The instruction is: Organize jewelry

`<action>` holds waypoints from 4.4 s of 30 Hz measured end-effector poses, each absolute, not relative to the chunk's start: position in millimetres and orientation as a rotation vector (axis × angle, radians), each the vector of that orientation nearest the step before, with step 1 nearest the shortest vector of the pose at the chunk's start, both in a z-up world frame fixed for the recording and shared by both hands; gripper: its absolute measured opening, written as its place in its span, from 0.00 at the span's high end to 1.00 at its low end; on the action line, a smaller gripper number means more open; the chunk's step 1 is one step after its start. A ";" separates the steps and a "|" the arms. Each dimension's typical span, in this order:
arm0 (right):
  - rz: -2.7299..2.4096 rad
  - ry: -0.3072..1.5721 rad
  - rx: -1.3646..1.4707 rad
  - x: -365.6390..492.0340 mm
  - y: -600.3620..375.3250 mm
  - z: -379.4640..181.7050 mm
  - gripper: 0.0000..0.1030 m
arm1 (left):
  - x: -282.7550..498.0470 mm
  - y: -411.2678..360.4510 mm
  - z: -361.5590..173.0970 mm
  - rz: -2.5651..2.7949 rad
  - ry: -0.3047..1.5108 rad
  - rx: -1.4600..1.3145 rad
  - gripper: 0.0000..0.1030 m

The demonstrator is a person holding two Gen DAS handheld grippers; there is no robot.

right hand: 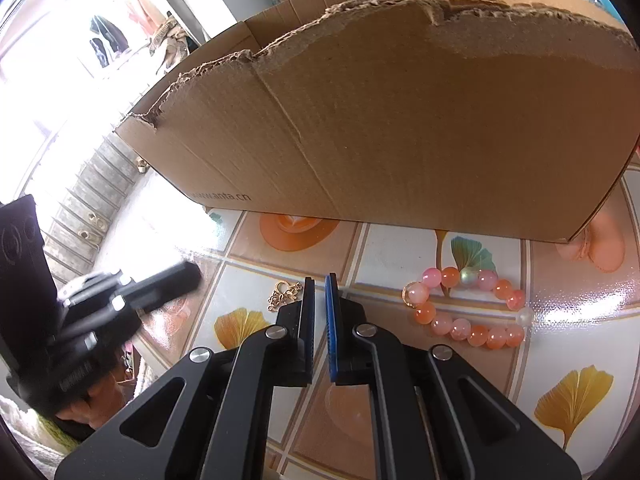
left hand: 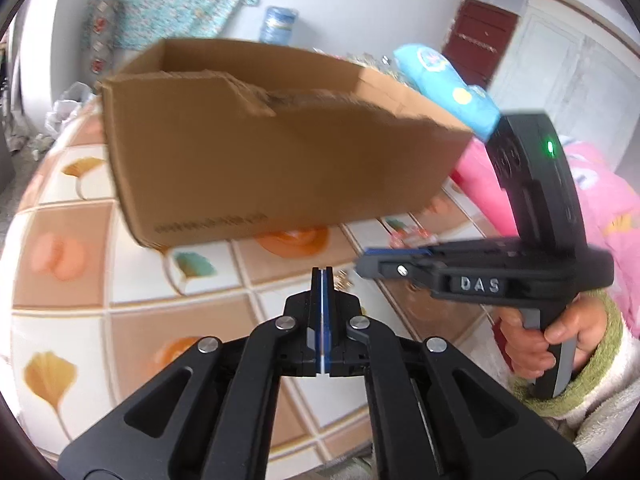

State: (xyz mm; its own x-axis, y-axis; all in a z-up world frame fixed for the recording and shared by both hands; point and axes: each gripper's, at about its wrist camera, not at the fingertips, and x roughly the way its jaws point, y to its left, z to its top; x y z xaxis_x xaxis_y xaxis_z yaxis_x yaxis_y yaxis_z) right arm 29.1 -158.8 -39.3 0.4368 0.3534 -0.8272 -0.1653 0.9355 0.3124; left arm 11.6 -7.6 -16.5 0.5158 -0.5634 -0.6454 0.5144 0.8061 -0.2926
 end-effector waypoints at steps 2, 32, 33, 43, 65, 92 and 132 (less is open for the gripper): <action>0.326 1.067 0.208 28.7 -158.5 -39.5 0.94 | 11.1 -14.8 -19.4 -0.661 0.803 -0.042 0.94; 0.457 1.045 0.419 26.2 -196.4 -61.3 0.94 | 20.3 -71.2 -28.6 -0.706 0.834 0.405 0.94; 0.458 1.044 0.422 25.8 -197.2 -61.5 0.94 | 20.1 -72.0 -28.3 -0.708 0.834 0.412 0.96; 0.462 1.038 0.427 23.0 -204.1 -60.1 0.94 | 7.9 -72.4 -23.3 -0.699 0.797 0.445 1.00; 0.493 0.918 -0.074 -0.1 -144.5 -34.8 0.67 | 16.8 -31.7 3.0 -0.599 0.768 0.283 1.00; 0.706 0.979 -0.343 16.3 -123.1 -39.4 0.81 | 21.3 -18.8 -1.9 -0.596 0.756 0.245 1.00; 0.381 0.858 -0.144 121.1 -211.1 49.0 0.81 | 142.6 -88.5 57.9 -0.677 0.815 0.122 1.00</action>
State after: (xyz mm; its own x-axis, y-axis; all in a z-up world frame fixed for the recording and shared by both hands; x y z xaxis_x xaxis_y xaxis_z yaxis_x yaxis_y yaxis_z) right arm 121.1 -211.1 49.0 0.5917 0.2691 -0.7600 -0.3836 0.9231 0.0282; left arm 142.6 -88.5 57.9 0.4901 -0.5109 -0.7063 0.6012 0.7848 -0.1505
